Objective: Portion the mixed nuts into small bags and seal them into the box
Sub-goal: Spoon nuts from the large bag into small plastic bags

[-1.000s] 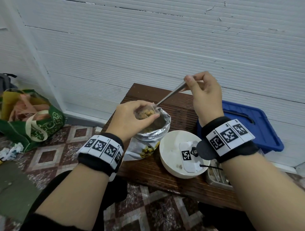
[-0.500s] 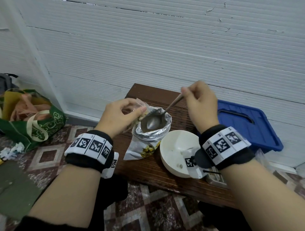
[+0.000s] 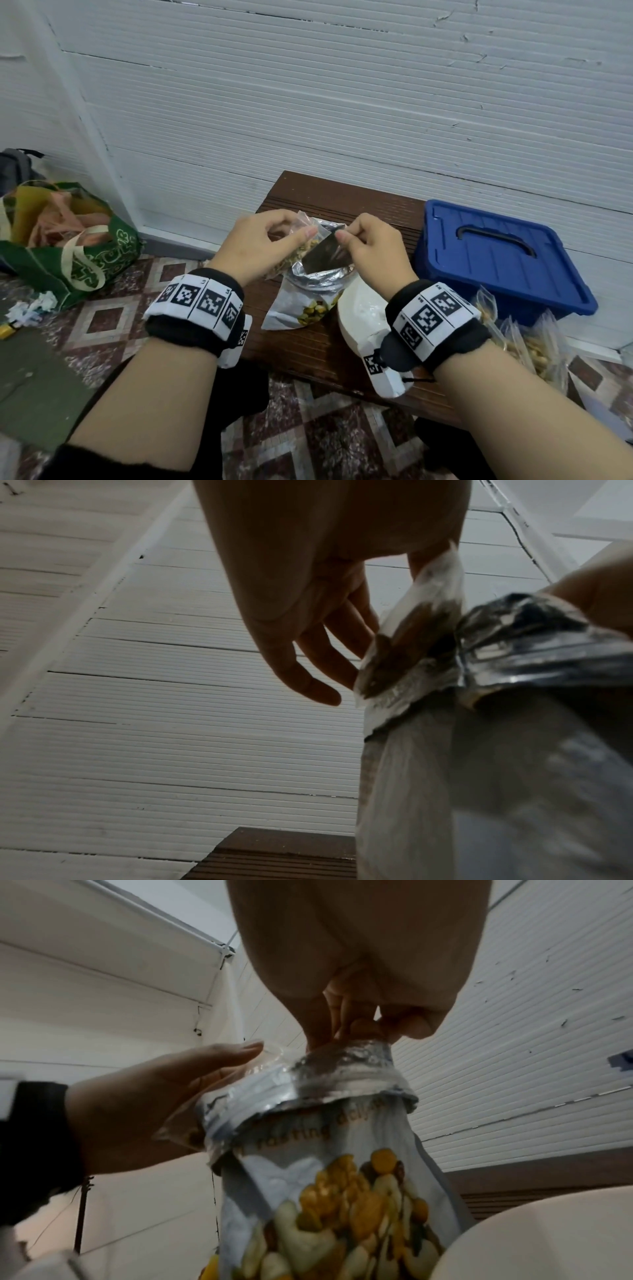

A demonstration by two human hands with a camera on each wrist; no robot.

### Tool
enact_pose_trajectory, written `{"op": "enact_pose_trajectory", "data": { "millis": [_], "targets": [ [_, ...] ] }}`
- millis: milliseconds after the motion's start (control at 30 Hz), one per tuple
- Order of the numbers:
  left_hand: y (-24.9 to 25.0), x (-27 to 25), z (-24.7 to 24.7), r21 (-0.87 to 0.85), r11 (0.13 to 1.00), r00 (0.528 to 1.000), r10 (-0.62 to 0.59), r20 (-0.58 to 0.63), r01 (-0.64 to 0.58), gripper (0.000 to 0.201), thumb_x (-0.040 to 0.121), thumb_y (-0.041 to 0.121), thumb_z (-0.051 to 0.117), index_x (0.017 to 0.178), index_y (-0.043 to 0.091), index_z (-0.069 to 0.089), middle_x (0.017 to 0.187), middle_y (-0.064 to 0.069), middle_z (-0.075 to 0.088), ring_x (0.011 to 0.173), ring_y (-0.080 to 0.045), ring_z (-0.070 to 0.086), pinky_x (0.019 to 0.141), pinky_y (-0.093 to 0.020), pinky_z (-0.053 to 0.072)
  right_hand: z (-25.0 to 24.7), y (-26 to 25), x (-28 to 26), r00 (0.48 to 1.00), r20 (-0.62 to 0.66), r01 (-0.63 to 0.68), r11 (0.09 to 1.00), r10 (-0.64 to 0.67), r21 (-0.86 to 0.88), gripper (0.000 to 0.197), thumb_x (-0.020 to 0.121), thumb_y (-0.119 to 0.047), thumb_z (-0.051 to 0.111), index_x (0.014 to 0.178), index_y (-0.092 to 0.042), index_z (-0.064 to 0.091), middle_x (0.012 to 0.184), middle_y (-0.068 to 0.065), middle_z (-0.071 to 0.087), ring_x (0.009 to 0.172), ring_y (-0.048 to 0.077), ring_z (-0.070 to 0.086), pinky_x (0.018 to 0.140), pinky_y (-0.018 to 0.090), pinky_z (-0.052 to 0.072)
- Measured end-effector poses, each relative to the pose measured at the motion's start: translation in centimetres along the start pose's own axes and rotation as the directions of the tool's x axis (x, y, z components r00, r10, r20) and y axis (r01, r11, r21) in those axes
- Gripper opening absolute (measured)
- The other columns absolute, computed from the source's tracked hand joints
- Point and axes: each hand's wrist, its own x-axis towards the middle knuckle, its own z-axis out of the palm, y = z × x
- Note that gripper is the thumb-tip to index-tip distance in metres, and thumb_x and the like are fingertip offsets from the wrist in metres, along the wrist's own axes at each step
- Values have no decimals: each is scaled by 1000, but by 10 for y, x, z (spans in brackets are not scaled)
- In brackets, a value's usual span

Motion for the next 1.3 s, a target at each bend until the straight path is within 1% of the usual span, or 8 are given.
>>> {"op": "enact_pose_trajectory", "data": {
  "millis": [100, 267, 467, 600, 733, 900, 1200, 1300],
  "targets": [
    [3, -1, -1, -5, 1000, 1000, -2, 3, 2, 13, 83, 49, 63, 89, 37, 63, 87, 19, 65, 86, 11, 56, 76, -16, 42, -4, 1, 3, 989, -127, -59, 994, 70, 88, 25, 93, -20, 60, 70, -16, 51, 77, 10, 67, 73, 26, 64, 70, 39, 53],
    [4, -3, -4, -39, 999, 998, 19, -65, -22, 12, 81, 42, 68, 87, 33, 65, 84, 19, 65, 75, 18, 55, 64, 2, 36, -21, 3, 9, 934, -307, -143, 978, 185, 154, 23, 95, -24, 55, 74, -15, 51, 75, 2, 62, 64, 6, 48, 58, 22, 36],
    [0, -3, -7, -98, 995, 995, 3, -101, -13, 34, 75, 47, 71, 99, 22, 71, 90, 7, 71, 86, -9, 66, 79, -26, 55, -39, 5, 17, 898, -367, -188, 965, 244, 181, 19, 97, -22, 51, 87, -7, 56, 64, -8, 59, 63, -3, 44, 53, 6, 35],
    [-2, -2, -11, -85, 996, 994, -16, -104, 7, 32, 78, 39, 73, 105, 24, 70, 91, 10, 69, 83, 1, 62, 70, -12, 49, -51, 4, 21, 873, -403, -204, 957, 274, 209, 20, 96, -21, 53, 81, -8, 56, 57, -13, 53, 77, 6, 51, 74, 19, 37],
    [2, -4, -9, -82, 996, 994, 10, -108, -19, 28, 77, 30, 77, 101, 27, 63, 84, 18, 63, 71, 19, 54, 63, 1, 40, -68, 0, 29, 857, -445, -187, 962, 260, 201, 29, 96, -20, 53, 69, -16, 42, 63, -8, 46, 67, 10, 46, 68, 21, 34],
    [6, -3, -1, -51, 997, 994, 58, -93, -63, 28, 73, 30, 80, 97, 22, 68, 93, 12, 69, 68, 17, 54, 61, 0, 37, -77, -5, 38, 843, -490, -128, 968, 221, 218, 33, 95, -18, 54, 66, -19, 38, 79, 4, 58, 76, 16, 51, 68, 26, 46],
    [10, -2, 9, -31, 996, 992, 85, -97, -88, 34, 70, 33, 83, 101, 24, 70, 84, 20, 67, 77, 13, 61, 66, -1, 43, -61, -24, 37, 891, -437, -41, 980, 124, 195, 23, 95, -24, 55, 74, -21, 45, 94, 14, 69, 84, 19, 63, 61, 12, 42],
    [9, -1, 11, -69, 994, 990, 73, -121, -82, 33, 70, 36, 81, 100, 26, 72, 87, 16, 69, 81, 5, 63, 71, -8, 49, -53, -33, 31, 925, -379, 113, 970, -23, 216, 23, 94, -24, 58, 74, -23, 47, 86, 12, 69, 84, 23, 67, 74, 19, 50]
  ]
}}
